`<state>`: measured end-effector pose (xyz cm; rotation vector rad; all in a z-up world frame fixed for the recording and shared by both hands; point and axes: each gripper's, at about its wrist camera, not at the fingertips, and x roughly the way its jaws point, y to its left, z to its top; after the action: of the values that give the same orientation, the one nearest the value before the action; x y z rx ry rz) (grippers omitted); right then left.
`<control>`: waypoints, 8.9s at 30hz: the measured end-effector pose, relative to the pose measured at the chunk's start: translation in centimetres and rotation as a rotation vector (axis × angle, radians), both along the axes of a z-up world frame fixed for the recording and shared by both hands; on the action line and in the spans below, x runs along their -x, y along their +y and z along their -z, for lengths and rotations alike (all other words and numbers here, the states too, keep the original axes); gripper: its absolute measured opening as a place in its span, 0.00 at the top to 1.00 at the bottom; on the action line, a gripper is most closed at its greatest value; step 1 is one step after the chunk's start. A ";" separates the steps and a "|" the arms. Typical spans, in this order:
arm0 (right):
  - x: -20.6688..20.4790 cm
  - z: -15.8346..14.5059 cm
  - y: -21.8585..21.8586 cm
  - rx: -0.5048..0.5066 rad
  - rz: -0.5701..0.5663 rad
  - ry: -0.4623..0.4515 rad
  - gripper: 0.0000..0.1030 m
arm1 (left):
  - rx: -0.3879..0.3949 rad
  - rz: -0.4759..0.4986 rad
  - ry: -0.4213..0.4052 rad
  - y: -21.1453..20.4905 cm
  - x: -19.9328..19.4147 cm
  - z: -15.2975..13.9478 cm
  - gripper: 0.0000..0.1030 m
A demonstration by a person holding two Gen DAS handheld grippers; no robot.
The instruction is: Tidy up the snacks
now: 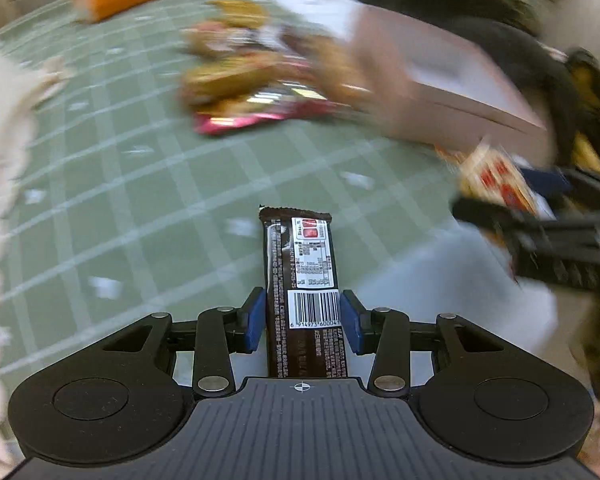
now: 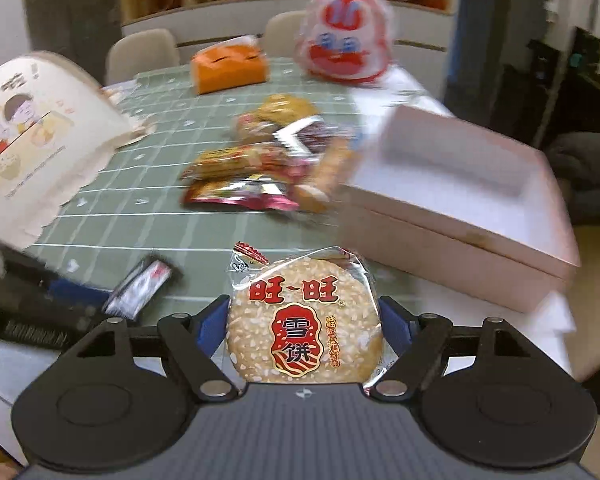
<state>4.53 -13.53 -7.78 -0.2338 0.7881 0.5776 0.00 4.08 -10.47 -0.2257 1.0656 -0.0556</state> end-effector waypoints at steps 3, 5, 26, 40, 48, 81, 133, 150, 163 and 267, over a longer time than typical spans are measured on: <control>0.4 -1.6 -3.3 0.012 0.110 -0.049 0.24 | 0.059 0.090 -0.042 -2.4 -0.5 -1.5 0.56; 0.4 -3.1 -5.3 -0.003 0.179 -0.078 0.24 | 0.081 0.126 -0.110 -3.4 -1.3 -3.7 0.56; -5.5 -13.0 -11.9 -0.106 0.526 -0.227 0.24 | 0.161 0.130 -0.299 -6.4 -23.4 -8.4 0.56; -16.2 -4.5 -7.8 -0.141 0.516 0.044 0.24 | 0.328 -0.062 -0.299 4.8 -18.3 -4.2 0.58; -21.6 -1.6 -4.8 -0.163 0.482 0.108 0.22 | 0.225 -0.315 -0.255 13.0 -14.9 -2.2 0.58; -26.2 4.3 19.3 0.409 -0.092 0.002 0.86 | 0.315 -0.274 -0.082 14.3 -7.9 1.5 0.59; -2.2 4.5 4.8 -0.118 0.039 0.218 0.28 | -0.060 -0.018 -0.035 5.7 -3.9 -0.3 0.56; -3.4 3.6 3.8 -0.191 0.056 0.358 0.16 | -0.041 -0.060 0.024 5.1 -1.9 0.4 0.56; -1.3 3.5 6.7 -0.037 -0.069 0.243 0.58 | 0.016 -0.099 0.031 5.6 -1.6 0.5 0.56; -14.7 -5.6 -2.9 -0.085 0.316 0.058 0.47 | 0.120 -0.379 -0.154 10.3 -12.5 -0.1 0.60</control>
<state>19.27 -16.44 -2.14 -0.0120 0.8349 0.3191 12.49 14.35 -10.40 -0.5205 0.8527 0.2015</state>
